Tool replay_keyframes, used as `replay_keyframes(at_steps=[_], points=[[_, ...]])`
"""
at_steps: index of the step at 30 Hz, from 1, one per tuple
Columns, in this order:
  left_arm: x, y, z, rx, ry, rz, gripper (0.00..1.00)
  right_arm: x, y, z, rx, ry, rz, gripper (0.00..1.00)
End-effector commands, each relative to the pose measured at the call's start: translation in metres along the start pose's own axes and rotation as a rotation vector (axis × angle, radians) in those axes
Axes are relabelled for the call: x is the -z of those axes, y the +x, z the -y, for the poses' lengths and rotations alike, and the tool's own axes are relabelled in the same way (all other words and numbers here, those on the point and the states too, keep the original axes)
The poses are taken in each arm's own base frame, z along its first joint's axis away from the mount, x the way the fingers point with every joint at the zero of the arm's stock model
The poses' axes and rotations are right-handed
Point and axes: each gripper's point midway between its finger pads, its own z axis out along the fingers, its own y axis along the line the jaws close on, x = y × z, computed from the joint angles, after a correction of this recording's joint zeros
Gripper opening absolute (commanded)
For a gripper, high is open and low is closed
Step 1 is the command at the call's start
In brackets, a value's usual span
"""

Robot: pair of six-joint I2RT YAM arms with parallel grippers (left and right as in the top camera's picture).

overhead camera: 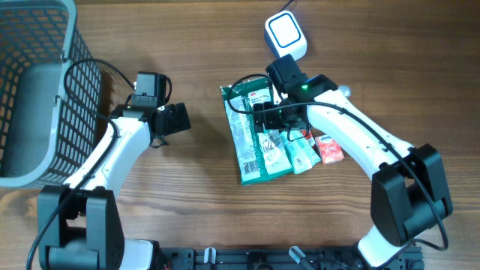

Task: Scan the item barcode
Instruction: 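Lower the gloves pack with the right gripper onto the table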

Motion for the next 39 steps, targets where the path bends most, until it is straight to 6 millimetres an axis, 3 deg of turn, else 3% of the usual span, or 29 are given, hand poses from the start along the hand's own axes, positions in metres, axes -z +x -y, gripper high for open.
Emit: replay_keyframes(at_steps=[1,8,23,39], points=[[0.004,-0.007,-0.002,0.001,-0.01,0.024,1.0,-0.004,-0.002,0.014,-0.017,0.069,0.014,1.0],[0.004,-0.007,-0.002,0.0,-0.01,0.024,1.0,-0.004,-0.006,0.012,-0.015,0.061,0.032,1.0],[0.004,-0.007,-0.002,0.0,-0.01,0.024,1.0,0.0,-0.044,-0.003,-0.002,-0.001,0.185,1.0],[0.004,-0.007,-0.002,0.0,-0.01,0.024,1.0,-0.003,-0.044,-0.001,-0.007,0.003,0.181,1.0]])
